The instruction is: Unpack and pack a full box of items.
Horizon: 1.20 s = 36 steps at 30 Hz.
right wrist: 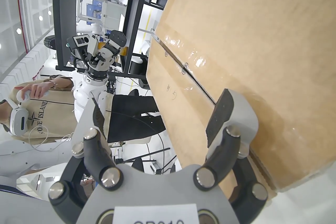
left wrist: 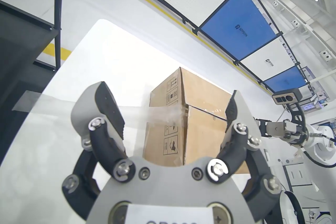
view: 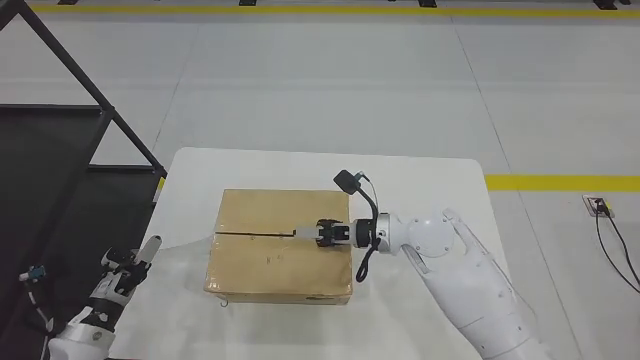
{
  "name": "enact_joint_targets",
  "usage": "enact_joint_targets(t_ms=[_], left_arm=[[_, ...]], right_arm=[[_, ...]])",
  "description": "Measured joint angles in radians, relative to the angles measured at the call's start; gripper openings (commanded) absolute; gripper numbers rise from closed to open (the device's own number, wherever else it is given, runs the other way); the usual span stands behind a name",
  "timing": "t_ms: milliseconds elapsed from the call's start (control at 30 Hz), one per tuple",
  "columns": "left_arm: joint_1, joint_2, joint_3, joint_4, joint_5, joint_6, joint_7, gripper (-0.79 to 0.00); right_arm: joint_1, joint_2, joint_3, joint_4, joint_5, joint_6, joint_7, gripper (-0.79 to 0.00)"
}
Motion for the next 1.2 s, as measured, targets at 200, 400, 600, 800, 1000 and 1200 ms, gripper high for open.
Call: enact_joint_targets(t_ms=[200,400,600,800,1000,1200], left_arm=[[-0.045,-0.003,0.037,0.076,-0.007,0.073,-0.006,0.0],[-0.098,-0.006,0.093,0.157,0.001,0.119,-0.022,0.0],[-0.159,-0.01,0.147,0.235,-0.01,0.15,-0.025,0.0],[-0.225,-0.016,0.202,0.305,-0.035,0.169,-0.026,0.0],[-0.248,-0.019,0.22,0.334,-0.077,0.172,-0.052,0.0],[-0.214,-0.018,0.192,0.329,-0.154,0.158,-0.096,0.0]], right_arm=[[-0.01,0.005,0.015,-0.011,0.023,0.028,-0.003,0.0],[0.017,0.007,0.01,0.033,0.052,0.053,0.058,0.0],[0.036,0.006,0.004,0.071,0.077,0.039,0.077,0.0],[0.049,0.007,-0.004,0.091,0.089,0.02,0.093,0.0],[0.062,0.008,-0.013,0.099,0.093,0.023,0.101,0.0],[0.079,0.007,-0.023,0.11,0.103,0.025,0.105,0.0]])
